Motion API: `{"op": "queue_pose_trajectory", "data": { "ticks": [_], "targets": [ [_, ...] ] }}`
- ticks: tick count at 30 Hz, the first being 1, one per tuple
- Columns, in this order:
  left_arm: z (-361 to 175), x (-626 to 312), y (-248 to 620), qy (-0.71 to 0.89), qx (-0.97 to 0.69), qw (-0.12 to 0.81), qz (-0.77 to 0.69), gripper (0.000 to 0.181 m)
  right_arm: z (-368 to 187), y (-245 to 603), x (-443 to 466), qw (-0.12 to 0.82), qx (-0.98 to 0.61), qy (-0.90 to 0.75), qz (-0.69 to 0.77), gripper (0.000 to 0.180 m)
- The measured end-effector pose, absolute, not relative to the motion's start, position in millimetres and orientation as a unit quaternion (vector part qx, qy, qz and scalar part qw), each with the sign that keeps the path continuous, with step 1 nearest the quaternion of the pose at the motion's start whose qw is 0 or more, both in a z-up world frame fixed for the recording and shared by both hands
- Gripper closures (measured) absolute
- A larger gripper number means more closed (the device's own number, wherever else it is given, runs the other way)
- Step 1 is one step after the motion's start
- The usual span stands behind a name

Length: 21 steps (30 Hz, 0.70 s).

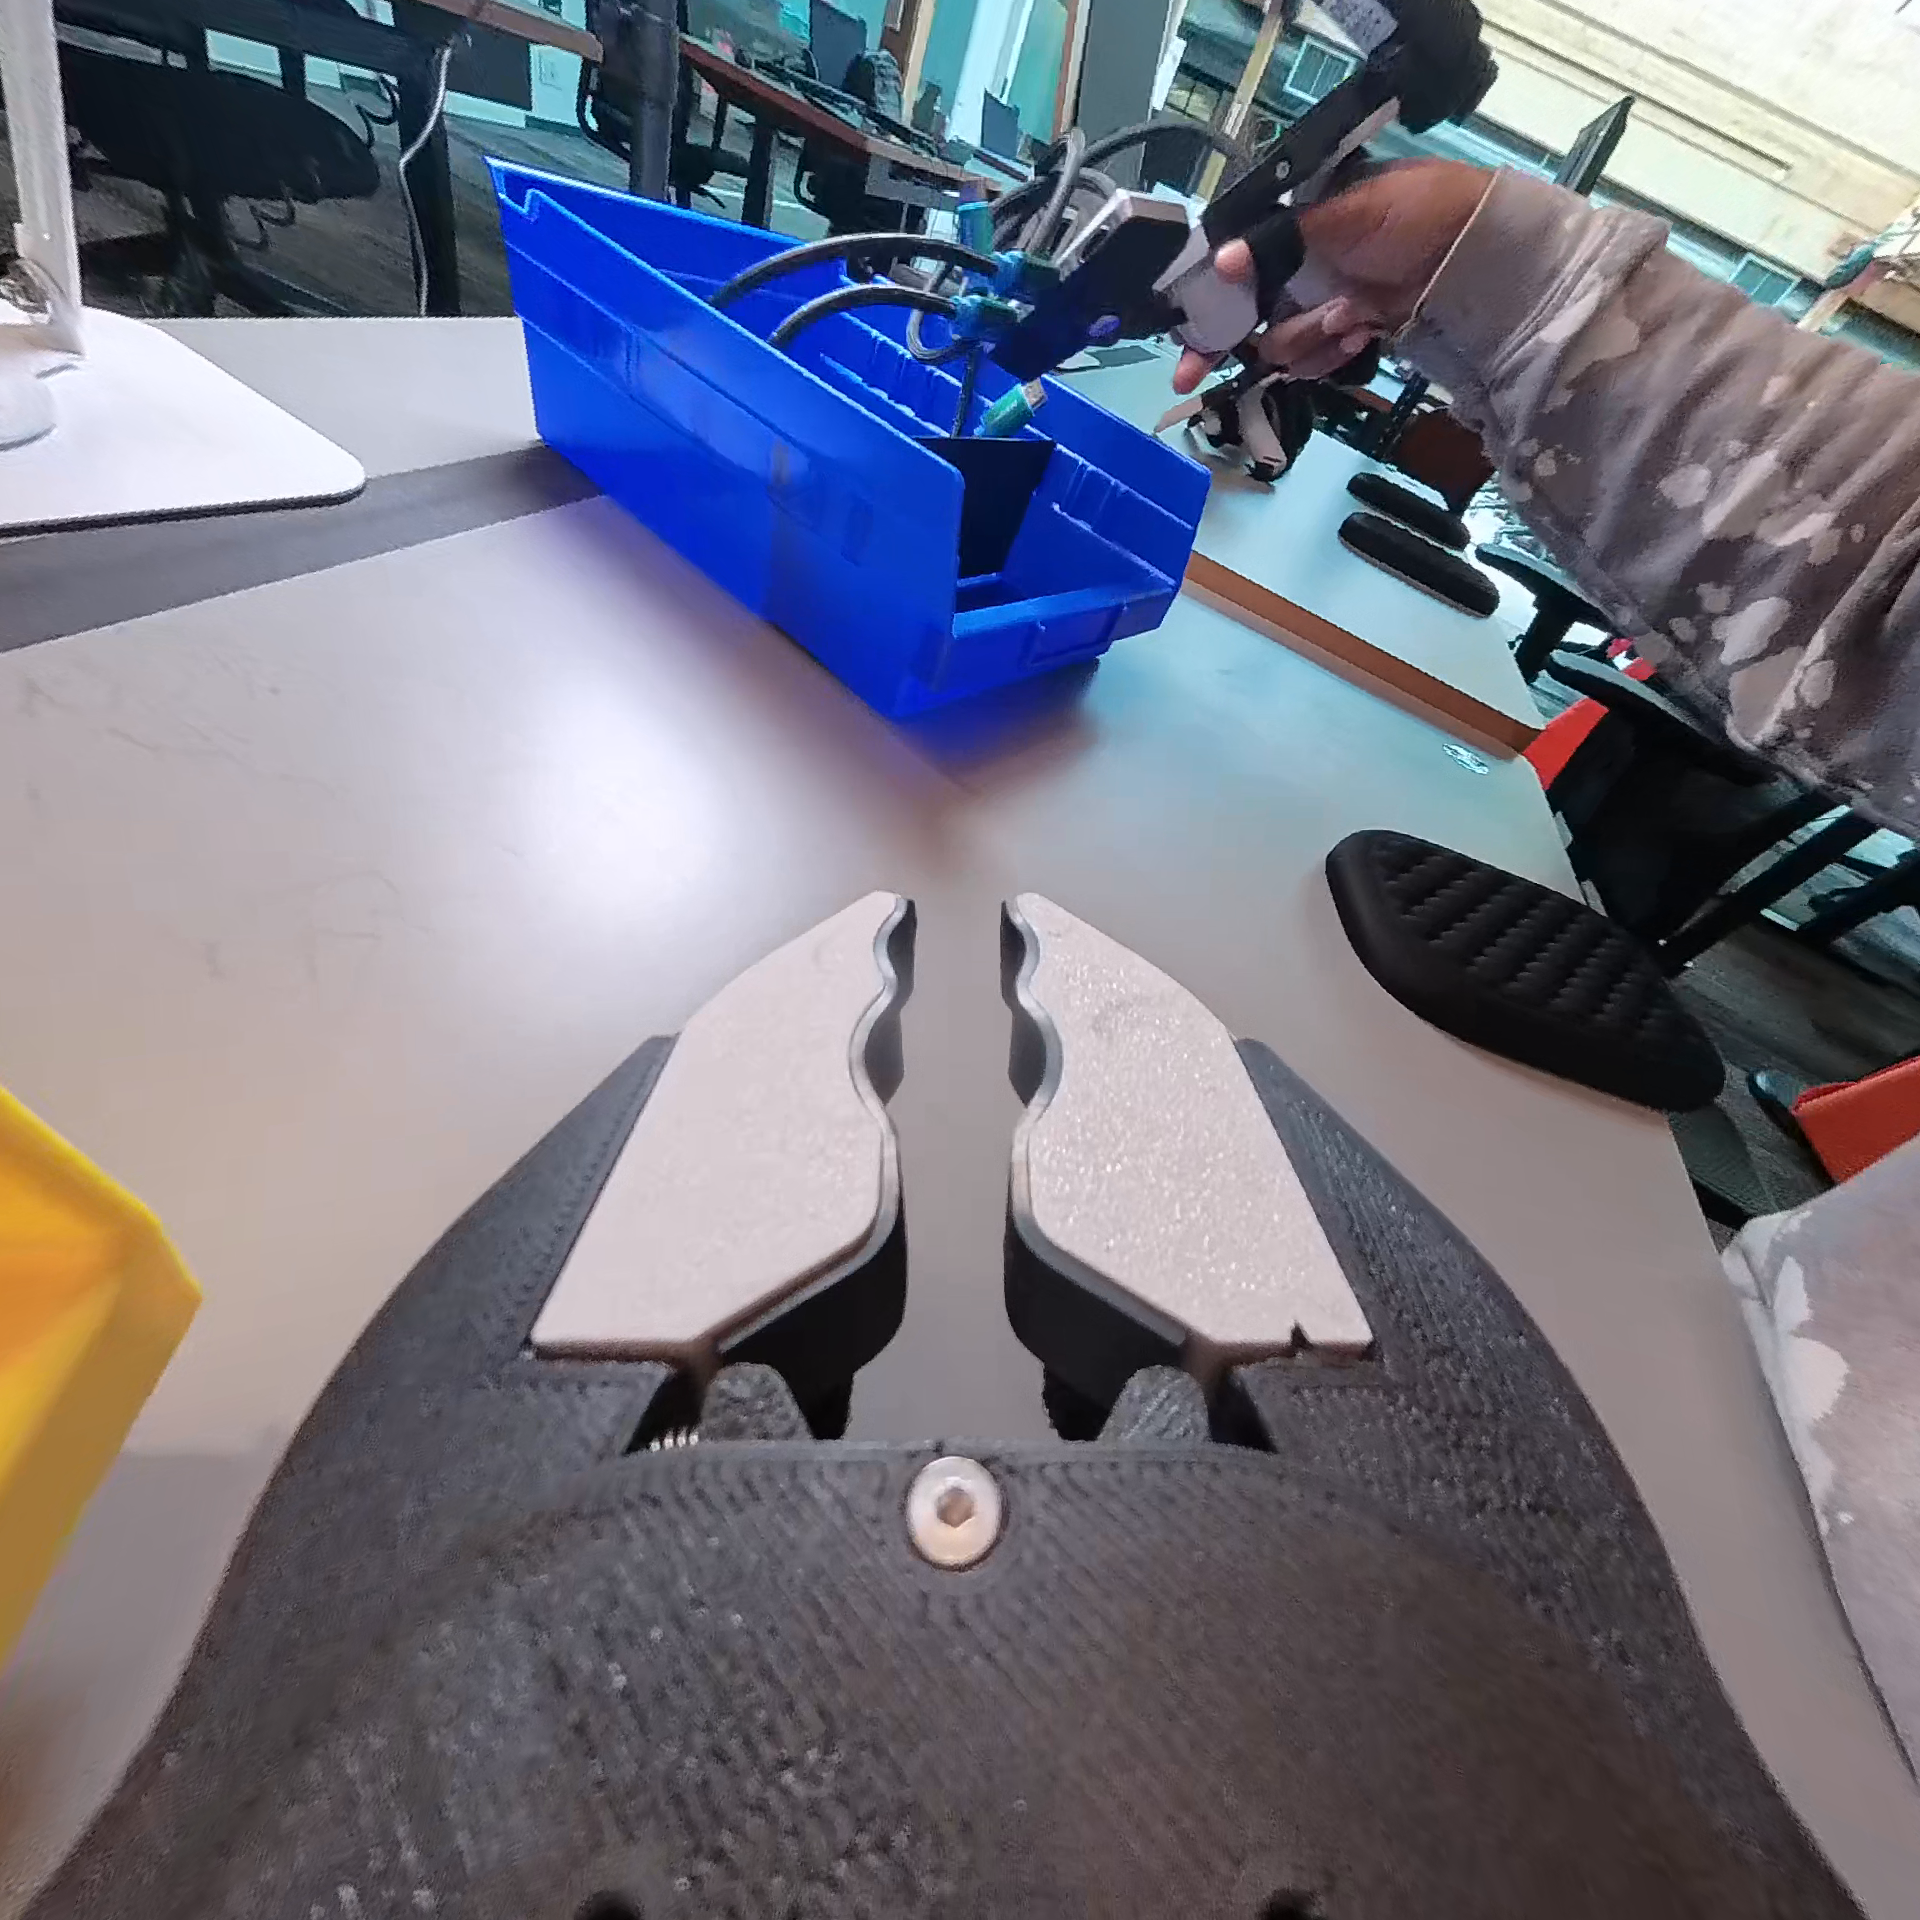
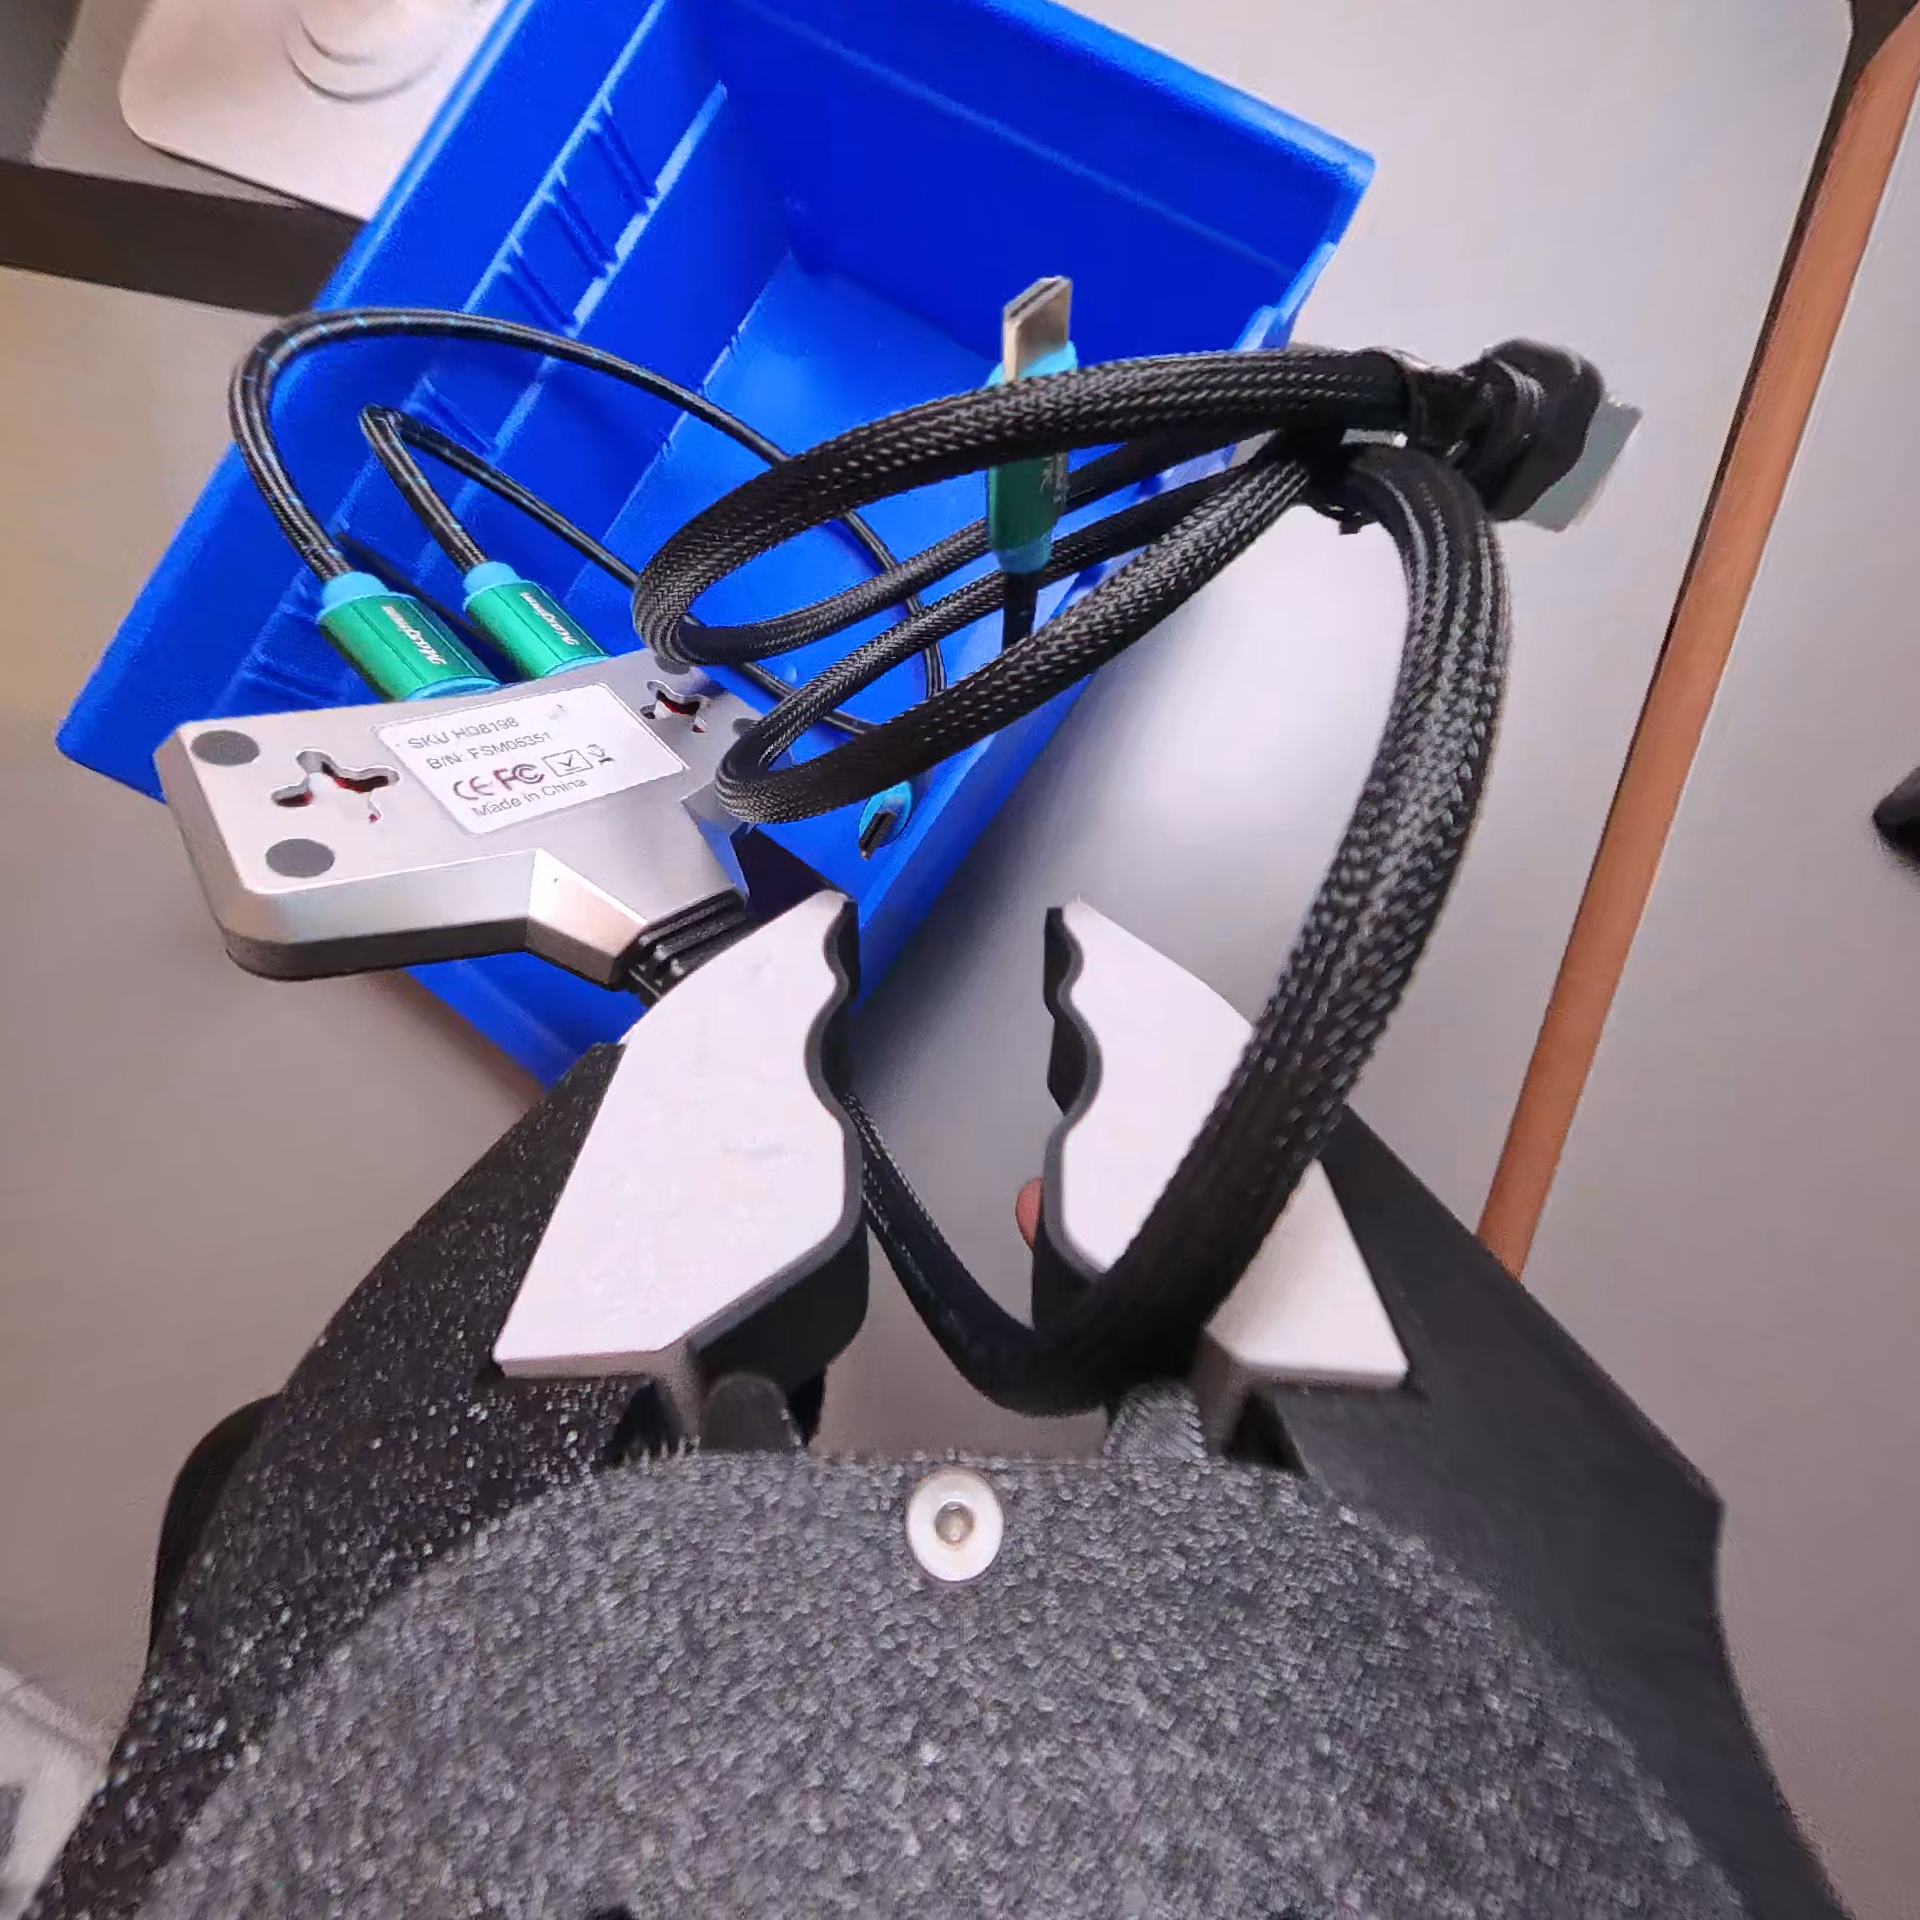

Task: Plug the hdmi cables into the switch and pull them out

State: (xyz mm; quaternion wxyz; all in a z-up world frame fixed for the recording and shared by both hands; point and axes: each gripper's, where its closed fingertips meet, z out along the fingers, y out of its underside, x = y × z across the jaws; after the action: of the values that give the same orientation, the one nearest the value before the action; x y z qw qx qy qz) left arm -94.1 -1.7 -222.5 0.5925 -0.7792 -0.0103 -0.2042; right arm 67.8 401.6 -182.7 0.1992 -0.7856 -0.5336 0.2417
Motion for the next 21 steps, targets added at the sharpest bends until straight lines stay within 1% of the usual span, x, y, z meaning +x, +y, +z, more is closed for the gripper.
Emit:
{"op": "queue_pose_trajectory", "data": {
  "ticks": [3,6,9,11,13,19,21],
  "targets": [
    [-225,-94,-1,-0.010,-0.782,0.590,-0.199,0.165,-173,400,64,0.165,-0.784,-0.541,0.255,0.150],
    [-225,-94,-1,-0.006,-0.785,0.590,-0.188,0.165,-156,404,54,0.155,-0.771,-0.553,0.275,0.150],
    [-225,-95,-2,-0.007,-0.786,0.589,-0.186,0.165,-147,412,44,0.156,-0.771,-0.556,0.270,0.138],
    [-226,-96,-2,-0.009,-0.787,0.588,-0.187,0.165,-142,420,36,0.161,-0.774,-0.553,0.263,0.134],
    [-227,-96,-1,-0.010,-0.786,0.588,-0.190,0.165,-140,429,27,0.165,-0.777,-0.555,0.247,0.135],
    [-233,-96,-1,-0.010,-0.792,0.579,-0.192,0.165,-138,433,-14,0.135,-0.774,-0.582,0.210,0.134],
    [-233,-99,-1,-0.012,-0.792,0.580,-0.189,0.165,-140,433,-24,0.129,-0.774,-0.583,0.209,0.129]
  ]
}}
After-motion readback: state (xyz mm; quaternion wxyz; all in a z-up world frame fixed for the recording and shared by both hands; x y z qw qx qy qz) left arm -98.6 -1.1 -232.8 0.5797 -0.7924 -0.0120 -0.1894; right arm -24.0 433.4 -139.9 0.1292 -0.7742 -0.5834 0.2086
